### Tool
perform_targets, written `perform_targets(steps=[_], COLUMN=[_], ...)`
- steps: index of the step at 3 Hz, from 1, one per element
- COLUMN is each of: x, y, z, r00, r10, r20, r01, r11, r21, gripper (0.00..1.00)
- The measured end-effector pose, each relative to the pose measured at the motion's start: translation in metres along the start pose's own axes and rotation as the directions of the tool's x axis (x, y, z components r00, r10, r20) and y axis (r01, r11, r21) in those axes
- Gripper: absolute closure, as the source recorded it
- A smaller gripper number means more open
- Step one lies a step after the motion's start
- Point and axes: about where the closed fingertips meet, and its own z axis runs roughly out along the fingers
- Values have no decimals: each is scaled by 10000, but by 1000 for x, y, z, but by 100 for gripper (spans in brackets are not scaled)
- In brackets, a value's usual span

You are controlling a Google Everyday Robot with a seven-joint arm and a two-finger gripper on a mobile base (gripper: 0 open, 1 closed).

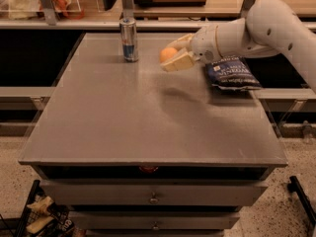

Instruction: Move orange near redbull can

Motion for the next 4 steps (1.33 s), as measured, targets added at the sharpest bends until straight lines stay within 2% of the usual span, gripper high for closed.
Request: perform_targets(steps=[1,2,4], x=[-2,-1,-3], y=[-1,-17,-44], z=[6,22,53], r00=[9996,9971,9911], r10=[144,483,1084], r20=[-242,-587,-773], r01=[-144,-469,-1038], r11=[9999,9986,9927], r21=[23,260,613], gripper=[100,100,100])
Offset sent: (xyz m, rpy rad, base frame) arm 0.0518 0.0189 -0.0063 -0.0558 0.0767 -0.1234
